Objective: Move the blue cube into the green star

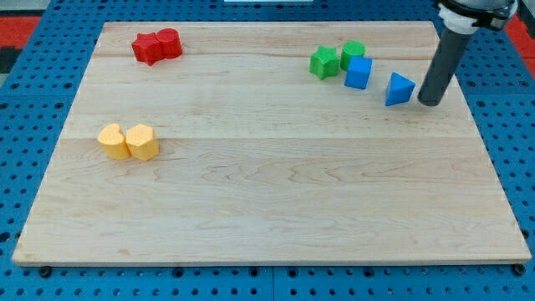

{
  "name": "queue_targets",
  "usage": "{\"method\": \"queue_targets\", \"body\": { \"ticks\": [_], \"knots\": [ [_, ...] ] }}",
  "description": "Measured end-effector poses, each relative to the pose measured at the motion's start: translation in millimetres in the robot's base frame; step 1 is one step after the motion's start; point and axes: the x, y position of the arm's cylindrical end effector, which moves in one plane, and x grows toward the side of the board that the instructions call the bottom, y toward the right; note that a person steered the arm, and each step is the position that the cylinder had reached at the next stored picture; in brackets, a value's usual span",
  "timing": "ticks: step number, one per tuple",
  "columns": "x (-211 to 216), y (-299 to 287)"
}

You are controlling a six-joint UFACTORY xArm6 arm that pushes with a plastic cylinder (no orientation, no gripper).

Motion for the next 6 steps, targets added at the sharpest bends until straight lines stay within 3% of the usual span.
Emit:
{"method": "queue_targets", "body": {
  "ticks": [1,2,4,6],
  "knots": [
    [-2,-6],
    [-2,-60],
    [-44,-79],
    [-38,-94]
  ]
}}
